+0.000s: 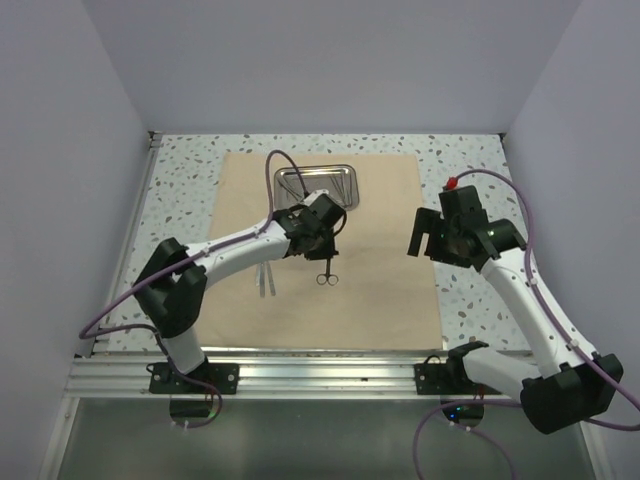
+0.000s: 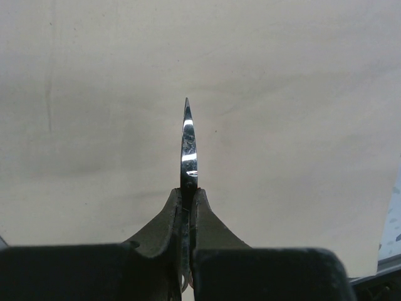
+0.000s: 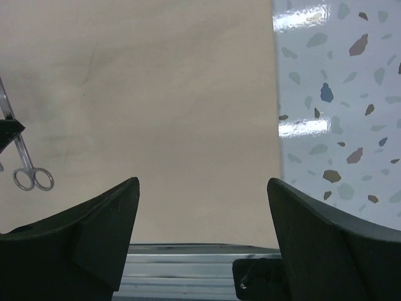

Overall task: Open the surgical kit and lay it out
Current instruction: Place the medical item in the surgical kit.

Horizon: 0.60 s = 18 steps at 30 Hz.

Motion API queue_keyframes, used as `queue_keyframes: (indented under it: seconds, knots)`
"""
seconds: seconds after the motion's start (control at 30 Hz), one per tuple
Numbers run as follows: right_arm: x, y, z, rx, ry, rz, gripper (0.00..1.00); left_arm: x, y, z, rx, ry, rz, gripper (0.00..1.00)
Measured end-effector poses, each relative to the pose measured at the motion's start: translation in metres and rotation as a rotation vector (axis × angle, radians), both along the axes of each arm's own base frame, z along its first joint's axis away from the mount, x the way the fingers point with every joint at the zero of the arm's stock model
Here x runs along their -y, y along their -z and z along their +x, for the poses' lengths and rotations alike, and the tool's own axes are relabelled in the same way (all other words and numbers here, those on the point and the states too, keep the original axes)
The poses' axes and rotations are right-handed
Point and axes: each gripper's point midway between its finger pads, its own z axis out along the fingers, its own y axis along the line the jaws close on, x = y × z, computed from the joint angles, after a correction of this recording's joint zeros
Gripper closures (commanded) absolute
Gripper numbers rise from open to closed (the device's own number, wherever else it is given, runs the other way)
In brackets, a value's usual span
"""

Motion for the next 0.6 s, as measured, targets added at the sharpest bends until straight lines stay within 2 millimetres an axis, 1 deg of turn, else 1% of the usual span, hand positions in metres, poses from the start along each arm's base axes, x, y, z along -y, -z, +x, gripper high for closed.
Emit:
queue_keyframes:
  seconds: [0.1, 0.13, 0.27, 0.3, 0.33, 0.37, 0.4, 0.47, 0.5, 0.6]
  knots:
    - [0.004, 0.009, -0.012, -0.019, 0.003, -0.004, 0.12, 0.000, 0.020, -0.011, -0.036, 0.002, 0.030, 0.96]
    - [0.005, 0.011, -0.016, -0.024, 0.003, -0.006, 0.12, -0.003, 0.032, -0.014, -0.054, -0.003, 0.050, 0.93]
    - [0.007, 0.013, -0.023, -0.023, 0.002, -0.007, 0.12, -0.013, 0.062, -0.022, -0.101, -0.009, 0.116, 0.85]
    - [0.007, 0.012, -0.024, -0.020, 0.001, -0.007, 0.12, -0.015, 0.067, -0.023, -0.109, -0.010, 0.127, 0.79]
    - [0.008, 0.011, -0.024, -0.018, 0.001, -0.007, 0.12, -0.015, 0.070, -0.023, -0.113, -0.010, 0.134, 0.76]
    - [0.008, 0.011, -0.024, -0.016, 0.000, -0.007, 0.12, -0.015, 0.073, -0.024, -0.117, -0.010, 0.138, 0.72]
    - [0.008, 0.011, -0.024, -0.015, 0.000, -0.008, 0.12, -0.015, 0.075, -0.024, -0.122, -0.007, 0.140, 0.62]
    - [0.009, 0.011, -0.024, -0.011, 0.001, -0.014, 0.12, -0.011, 0.074, -0.023, -0.129, -0.003, 0.133, 0.55]
    - [0.009, 0.010, -0.024, -0.011, 0.001, -0.015, 0.12, -0.009, 0.071, -0.022, -0.127, 0.001, 0.129, 0.49]
    - [0.011, 0.013, -0.024, -0.013, 0.004, -0.026, 0.12, -0.002, 0.059, -0.018, -0.124, 0.008, 0.116, 0.46]
